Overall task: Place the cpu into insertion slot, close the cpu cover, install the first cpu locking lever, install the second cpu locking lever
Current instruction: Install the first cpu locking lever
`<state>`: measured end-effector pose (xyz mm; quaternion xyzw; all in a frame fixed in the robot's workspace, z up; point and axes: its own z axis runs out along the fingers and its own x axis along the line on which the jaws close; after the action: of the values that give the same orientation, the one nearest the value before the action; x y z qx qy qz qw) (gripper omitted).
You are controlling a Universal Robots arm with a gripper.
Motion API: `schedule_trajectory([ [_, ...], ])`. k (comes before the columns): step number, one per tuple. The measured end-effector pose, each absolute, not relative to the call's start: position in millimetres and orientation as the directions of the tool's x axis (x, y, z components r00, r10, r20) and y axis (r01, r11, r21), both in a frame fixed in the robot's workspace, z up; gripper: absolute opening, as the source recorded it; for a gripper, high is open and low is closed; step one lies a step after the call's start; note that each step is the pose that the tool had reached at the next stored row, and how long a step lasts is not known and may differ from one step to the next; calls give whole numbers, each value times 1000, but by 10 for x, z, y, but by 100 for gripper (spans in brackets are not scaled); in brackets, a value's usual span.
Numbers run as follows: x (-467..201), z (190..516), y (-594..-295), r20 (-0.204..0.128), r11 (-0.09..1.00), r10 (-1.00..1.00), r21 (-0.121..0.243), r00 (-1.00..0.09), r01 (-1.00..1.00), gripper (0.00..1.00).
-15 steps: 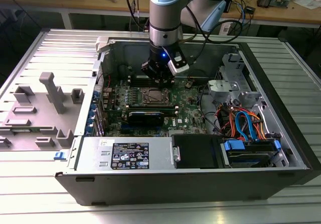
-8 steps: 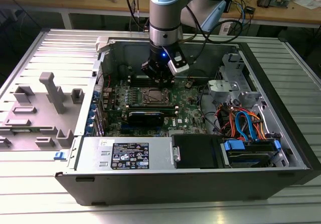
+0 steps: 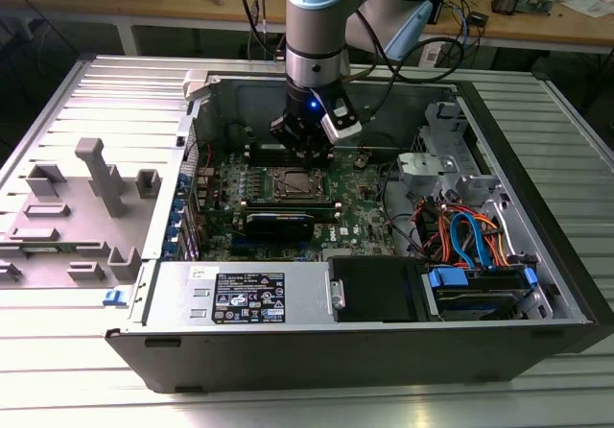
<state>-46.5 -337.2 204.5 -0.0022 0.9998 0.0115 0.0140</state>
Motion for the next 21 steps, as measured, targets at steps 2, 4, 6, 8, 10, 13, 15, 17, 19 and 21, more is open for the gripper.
schedule_trajectory([
  [2, -461, 2036, -3372, -28, 1000, -4, 23, -1000, -5, 11],
  [4, -461, 2029, -3373, -28, 1000, -4, 23, -1000, -5, 11],
  [6, -460, 2028, -3371, -28, 1000, -4, 24, -1000, -5, 11],
  [8, -460, 2028, -3369, -28, 1000, -4, 25, -1000, -5, 11],
  [10, -461, 2028, -3369, -28, 1000, -4, 28, -1000, -5, 11],
  [13, -460, 2029, -3368, -28, 1000, -4, 30, -1000, -5, 11],
  [15, -460, 2045, -3368, -29, 1000, -4, 30, -1000, -5, 11],
  [17, -460, 2075, -3369, -28, 1000, -4, 30, -1000, -5, 11],
  [19, -460, 2086, -3369, -28, 1000, -4, 29, -1000, -5, 11],
  [21, -460, 2087, -3374, -28, 1000, -4, 28, -1000, -5, 11],
])
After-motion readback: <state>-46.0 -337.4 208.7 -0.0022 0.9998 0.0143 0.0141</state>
